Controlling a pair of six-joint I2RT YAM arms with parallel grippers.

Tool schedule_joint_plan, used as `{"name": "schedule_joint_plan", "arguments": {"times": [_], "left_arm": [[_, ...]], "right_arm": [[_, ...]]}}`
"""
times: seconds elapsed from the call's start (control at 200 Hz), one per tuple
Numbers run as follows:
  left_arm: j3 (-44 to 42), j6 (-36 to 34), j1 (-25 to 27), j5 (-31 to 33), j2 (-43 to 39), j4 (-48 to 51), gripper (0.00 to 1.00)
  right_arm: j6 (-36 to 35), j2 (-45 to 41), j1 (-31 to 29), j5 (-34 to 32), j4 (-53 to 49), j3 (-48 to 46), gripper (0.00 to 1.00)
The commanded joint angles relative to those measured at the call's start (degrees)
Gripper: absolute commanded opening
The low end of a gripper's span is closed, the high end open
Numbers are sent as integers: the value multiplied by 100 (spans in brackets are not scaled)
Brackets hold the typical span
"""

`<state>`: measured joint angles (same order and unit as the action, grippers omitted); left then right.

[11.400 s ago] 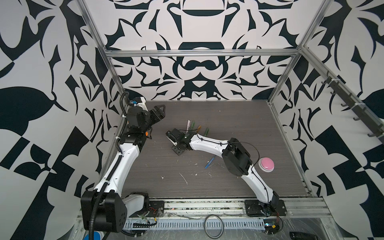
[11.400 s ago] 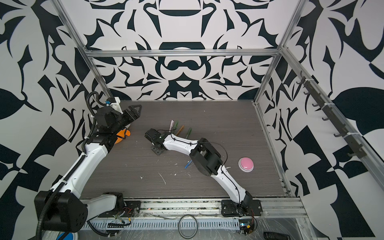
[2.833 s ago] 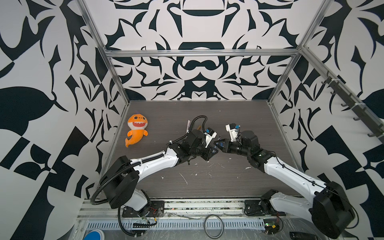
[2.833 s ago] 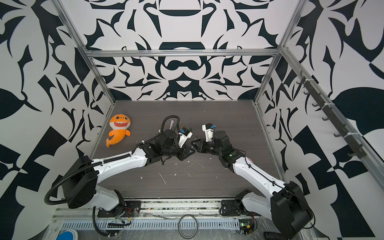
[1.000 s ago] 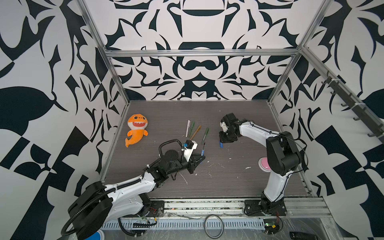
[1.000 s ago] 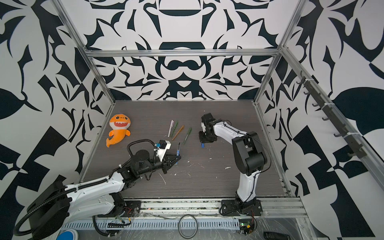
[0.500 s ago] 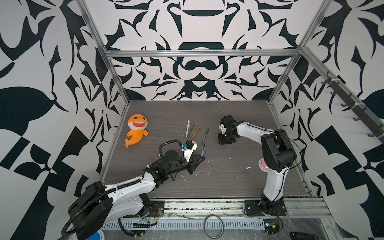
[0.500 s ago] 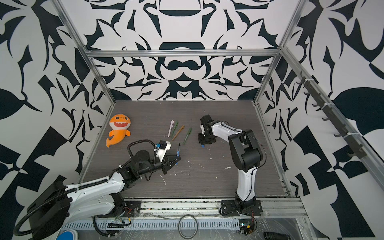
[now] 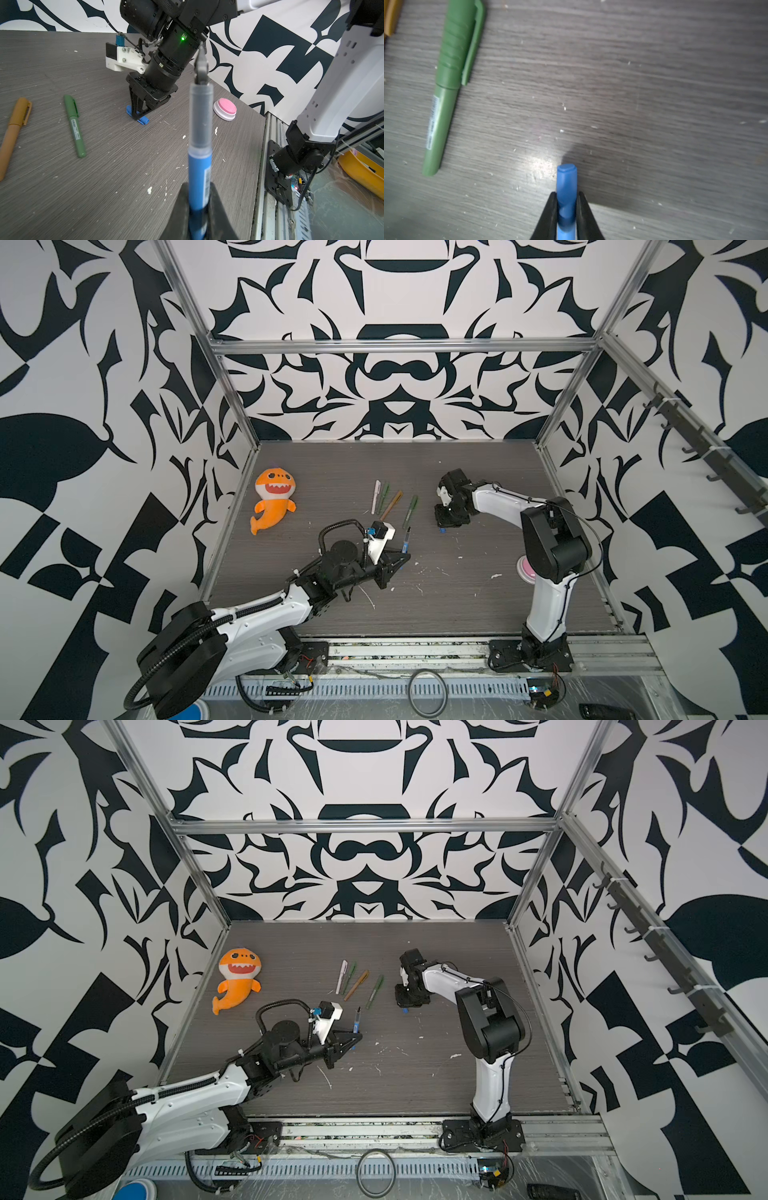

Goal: Insert the pens into the pen caps
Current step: 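Lift the blue cap with the right gripper while the left holds the pen upright, then bring the blue cap over the pen tip with the right gripper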

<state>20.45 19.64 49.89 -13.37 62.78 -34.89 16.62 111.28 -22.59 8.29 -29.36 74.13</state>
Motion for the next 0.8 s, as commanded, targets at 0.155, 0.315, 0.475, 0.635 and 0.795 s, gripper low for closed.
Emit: {"name": "schedule_joint_plan", "arguments": {"times": [0.155, 0.315, 0.475, 0.635, 0.795], "left_arm": [[46, -65, 10, 198, 56, -185, 6], [-57, -17, 8, 377, 252, -691, 5], [-68, 80, 4, 426, 563, -1247, 5], [75, 93, 3, 308, 755, -1319, 5], [205, 99, 8, 187, 886, -1256, 5]], "right_arm": [[325, -1363, -35, 405, 1081, -774, 16], [775, -2700, -77, 828, 2877, -2116, 14], [1177, -3856, -222, 802, 4212, -3040, 12], [1276, -4673, -668, 551, 5073, -3431, 12], [1282, -5049, -1100, 267, 5459, -3399, 12]]}}
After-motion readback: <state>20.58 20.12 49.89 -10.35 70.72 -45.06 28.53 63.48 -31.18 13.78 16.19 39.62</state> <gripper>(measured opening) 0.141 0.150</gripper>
